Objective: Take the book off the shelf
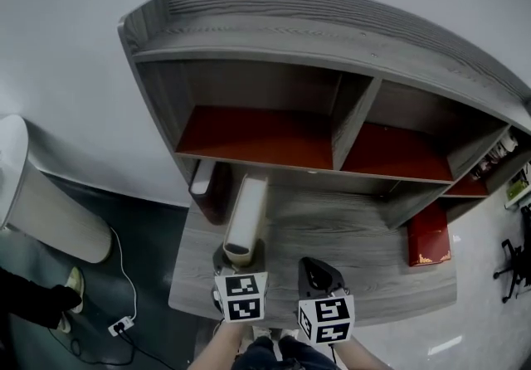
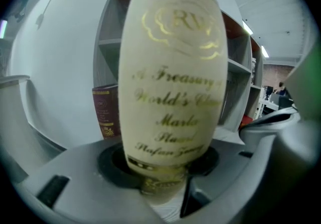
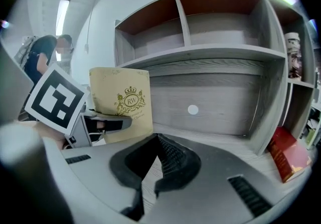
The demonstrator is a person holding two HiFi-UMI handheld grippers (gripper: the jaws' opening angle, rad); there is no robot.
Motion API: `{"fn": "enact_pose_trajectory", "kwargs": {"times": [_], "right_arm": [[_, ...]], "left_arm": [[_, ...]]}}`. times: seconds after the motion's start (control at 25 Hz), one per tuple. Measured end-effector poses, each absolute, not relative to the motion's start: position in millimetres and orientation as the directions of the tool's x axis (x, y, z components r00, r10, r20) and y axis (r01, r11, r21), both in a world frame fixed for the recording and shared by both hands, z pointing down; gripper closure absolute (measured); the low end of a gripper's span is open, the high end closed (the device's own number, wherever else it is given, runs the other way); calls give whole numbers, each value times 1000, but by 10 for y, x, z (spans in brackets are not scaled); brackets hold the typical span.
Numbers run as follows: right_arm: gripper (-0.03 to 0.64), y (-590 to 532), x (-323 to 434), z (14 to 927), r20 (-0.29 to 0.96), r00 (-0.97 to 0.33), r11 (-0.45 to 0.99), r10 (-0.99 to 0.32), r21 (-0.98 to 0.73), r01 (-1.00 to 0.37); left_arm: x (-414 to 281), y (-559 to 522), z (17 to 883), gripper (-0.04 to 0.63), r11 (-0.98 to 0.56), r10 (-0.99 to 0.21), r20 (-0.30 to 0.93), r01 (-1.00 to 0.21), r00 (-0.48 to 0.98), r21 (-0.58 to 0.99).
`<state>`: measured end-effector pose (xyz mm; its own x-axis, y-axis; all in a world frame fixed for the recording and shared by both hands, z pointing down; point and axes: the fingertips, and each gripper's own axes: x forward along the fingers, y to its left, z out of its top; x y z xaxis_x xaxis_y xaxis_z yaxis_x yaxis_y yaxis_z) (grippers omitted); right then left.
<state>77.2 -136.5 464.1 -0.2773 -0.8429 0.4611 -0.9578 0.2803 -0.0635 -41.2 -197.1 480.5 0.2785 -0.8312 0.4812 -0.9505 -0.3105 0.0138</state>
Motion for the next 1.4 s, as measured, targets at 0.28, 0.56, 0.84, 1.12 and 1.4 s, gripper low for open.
{"fn": "enact_pose_trajectory", "kwargs": {"times": [0.28, 0.56, 0.84, 1.12, 1.4], "right_arm": [[609, -1339, 833, 4564, 449, -277, 286, -849, -50, -957], [609, -1344, 900, 4521, 441, -272, 285, -855, -39, -958], [609, -1333, 918, 4445, 422, -276, 292, -864, -28, -956], [609, -1256, 897, 4355, 398, -284, 299, -872, -27, -954], [609, -1161, 872, 4208, 359, -303, 314, -883, -28, -949]], "left_arm": [[-351, -1695, 4813, 376, -345, -810, 504, -939, 300, 5], [-325, -1494, 4881, 376, -350, -797, 521, -937, 306, 15], [-376, -1359, 4772, 374, -330, -811, 512, -944, 285, 2], [-415, -1236, 4632, 376, -305, -828, 493, -952, 269, 6], [-445, -1108, 4467, 376, -282, -850, 463, -960, 251, 4]]}}
